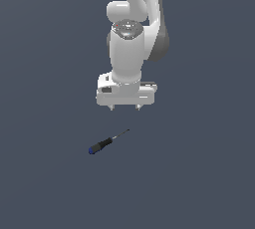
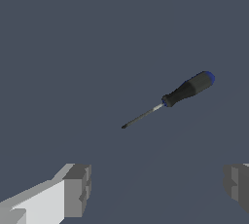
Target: Pick up the object and move it to a goal position.
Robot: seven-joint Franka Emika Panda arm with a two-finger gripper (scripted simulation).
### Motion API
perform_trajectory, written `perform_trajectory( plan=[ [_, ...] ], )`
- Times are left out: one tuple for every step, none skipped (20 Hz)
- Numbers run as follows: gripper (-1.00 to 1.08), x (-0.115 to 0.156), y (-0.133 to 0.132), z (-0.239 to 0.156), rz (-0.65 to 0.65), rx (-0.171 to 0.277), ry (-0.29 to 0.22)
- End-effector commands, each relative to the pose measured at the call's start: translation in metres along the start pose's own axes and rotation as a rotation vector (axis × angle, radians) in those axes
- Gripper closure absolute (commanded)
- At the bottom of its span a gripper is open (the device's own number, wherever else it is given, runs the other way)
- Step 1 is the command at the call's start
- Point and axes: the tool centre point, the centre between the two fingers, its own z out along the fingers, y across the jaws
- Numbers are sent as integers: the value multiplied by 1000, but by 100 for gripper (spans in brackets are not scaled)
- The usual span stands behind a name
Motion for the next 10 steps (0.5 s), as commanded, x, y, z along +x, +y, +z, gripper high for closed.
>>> perform_trajectory(
  plan=[
    [-92, 0, -3, -2, -13, -1, 2],
    [-92, 0, -3, -2, -12, -1, 2],
    [-92, 0, -2, -1, -9, -1, 2],
    [-92, 0, -1, -1, -4, 0, 1],
    [-92, 1, -1, 0, 2, 0, 1],
    [-92, 1, 0, 1, 10, 1, 0],
    [-92, 2, 0, 2, 19, 2, -1],
    [-92, 2, 1, 3, 29, 3, -1],
    [-92, 3, 1, 5, 42, 4, -2],
    [-92, 4, 2, 7, 56, 5, -3]
  ],
)
